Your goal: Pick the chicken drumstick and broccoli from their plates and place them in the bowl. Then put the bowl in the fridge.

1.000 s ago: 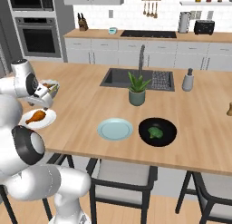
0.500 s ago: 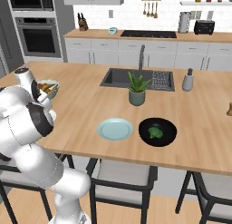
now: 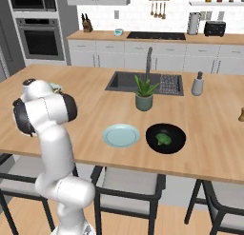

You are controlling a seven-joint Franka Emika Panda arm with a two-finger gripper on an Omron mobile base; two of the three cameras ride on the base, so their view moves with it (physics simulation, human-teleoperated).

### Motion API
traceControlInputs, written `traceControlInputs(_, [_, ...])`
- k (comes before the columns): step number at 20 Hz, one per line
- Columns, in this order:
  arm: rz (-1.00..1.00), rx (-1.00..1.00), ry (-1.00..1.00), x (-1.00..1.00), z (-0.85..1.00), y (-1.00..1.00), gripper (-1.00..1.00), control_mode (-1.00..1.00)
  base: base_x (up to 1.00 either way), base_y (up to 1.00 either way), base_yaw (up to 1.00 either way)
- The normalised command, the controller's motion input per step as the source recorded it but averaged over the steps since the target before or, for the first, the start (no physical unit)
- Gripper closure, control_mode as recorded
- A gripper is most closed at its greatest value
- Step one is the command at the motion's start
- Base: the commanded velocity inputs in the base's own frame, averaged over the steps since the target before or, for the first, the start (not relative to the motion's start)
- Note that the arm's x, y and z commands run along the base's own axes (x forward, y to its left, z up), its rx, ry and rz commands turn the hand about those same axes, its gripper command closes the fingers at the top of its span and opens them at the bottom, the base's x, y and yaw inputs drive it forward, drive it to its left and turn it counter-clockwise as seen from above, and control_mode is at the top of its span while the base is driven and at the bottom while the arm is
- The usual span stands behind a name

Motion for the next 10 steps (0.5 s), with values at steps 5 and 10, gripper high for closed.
traceControlInputs(5, [0.0, 0.0, 0.05, 0.59, -0.31, 0.48, -1.0, -1.0, 0.0, 0.0, 0.0])
traceControlInputs(10, [0.0, 0.0, 0.16, 0.09, -0.06, 0.09, -1.0, -1.0, 0.0, 0.0, 0.0])
